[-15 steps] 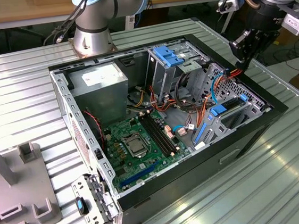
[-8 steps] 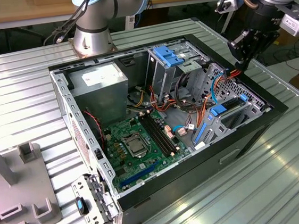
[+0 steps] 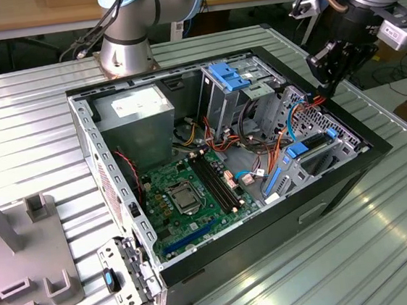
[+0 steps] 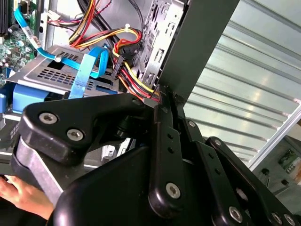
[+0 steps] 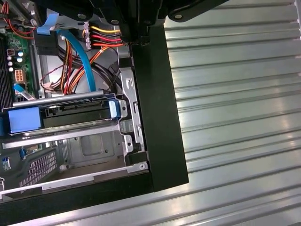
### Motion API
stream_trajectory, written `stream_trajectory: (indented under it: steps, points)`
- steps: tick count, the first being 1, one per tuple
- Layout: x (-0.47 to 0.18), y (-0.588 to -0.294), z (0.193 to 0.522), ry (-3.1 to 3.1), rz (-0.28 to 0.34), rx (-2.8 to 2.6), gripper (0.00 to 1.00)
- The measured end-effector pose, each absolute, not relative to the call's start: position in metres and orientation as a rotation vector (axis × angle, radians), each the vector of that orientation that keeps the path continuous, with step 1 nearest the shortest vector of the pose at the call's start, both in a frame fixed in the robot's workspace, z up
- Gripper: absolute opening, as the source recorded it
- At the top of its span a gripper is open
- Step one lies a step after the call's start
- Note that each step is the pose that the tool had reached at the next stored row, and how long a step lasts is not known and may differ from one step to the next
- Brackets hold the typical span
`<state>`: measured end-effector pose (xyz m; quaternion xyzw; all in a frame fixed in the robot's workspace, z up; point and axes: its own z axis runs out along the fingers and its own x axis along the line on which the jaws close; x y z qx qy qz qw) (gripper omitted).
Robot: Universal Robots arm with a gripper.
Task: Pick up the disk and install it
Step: 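Insert the disk into the insertion slot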
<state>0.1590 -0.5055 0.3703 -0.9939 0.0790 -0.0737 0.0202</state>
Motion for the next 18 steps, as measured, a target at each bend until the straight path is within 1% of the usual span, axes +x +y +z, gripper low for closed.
stream_trajectory:
  steps: [9,18]
  points:
    - [0.1525,-0.5068,0.3705,0.297,-0.230,-3.081,0.16]
    - [0.1524,-0.5154,0.3704,0.329,-0.231,-3.079,0.16]
